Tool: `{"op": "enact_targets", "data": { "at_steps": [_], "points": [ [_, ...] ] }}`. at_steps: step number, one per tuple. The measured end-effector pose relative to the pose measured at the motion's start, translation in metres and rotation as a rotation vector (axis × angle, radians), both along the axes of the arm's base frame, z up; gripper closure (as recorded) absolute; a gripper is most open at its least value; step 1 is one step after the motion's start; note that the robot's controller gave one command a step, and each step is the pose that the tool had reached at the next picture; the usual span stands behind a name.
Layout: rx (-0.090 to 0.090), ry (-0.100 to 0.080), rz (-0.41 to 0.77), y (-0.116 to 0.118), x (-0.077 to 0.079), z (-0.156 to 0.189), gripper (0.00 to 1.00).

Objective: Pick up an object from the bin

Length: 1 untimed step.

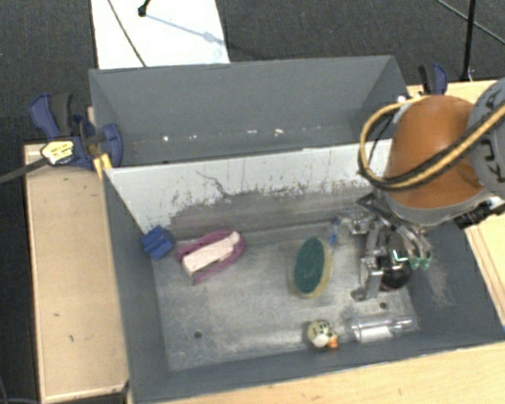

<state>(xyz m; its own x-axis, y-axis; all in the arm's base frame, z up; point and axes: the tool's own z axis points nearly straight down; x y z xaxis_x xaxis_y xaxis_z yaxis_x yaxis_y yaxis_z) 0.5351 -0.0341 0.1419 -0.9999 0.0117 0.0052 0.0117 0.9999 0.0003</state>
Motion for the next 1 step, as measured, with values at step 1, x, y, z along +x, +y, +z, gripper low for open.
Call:
{"op": "enact_targets", "data": {
  "at_steps": [1],
  "points": [
    [-0.001, -0.014, 0.220, 0.0000, 0.0091, 0.0857, 0.00]
  ]
}}
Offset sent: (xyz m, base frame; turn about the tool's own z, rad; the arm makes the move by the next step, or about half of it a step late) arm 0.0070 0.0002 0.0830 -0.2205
